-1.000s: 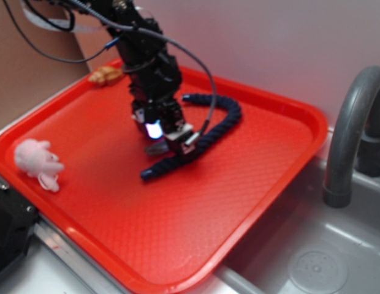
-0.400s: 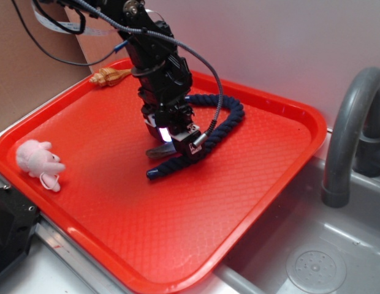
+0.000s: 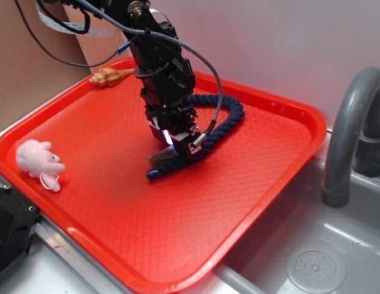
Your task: Grab the wood chip.
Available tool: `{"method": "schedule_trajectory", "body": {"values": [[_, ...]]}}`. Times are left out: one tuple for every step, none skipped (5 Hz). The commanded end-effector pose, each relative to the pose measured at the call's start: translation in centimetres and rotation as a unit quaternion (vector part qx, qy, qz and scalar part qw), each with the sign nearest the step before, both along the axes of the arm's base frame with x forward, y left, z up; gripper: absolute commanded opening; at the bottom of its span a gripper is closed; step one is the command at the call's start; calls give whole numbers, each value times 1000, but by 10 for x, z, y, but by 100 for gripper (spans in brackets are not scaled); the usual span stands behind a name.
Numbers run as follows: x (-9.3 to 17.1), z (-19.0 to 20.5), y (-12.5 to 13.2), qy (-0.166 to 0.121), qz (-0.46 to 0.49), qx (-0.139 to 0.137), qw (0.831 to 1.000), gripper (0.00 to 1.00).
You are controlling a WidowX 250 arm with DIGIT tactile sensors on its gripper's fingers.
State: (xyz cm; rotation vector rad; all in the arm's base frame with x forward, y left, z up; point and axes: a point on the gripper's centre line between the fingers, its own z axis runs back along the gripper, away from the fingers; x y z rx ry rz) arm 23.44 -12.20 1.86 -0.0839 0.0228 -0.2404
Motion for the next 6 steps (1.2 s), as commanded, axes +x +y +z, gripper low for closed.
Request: {"method": "schedule_trajectory", "body": {"values": [[14, 49, 30, -2, 77, 52, 996, 0], [2, 99, 65, -39, 202, 39, 978, 0], [-12, 149, 80, -76, 266, 36, 960, 0], [-27, 197, 91, -109, 303, 16, 947, 0], [-13, 219, 94, -78, 263, -12, 961, 0], [-6, 212, 97, -55, 238, -3, 970, 0]]}}
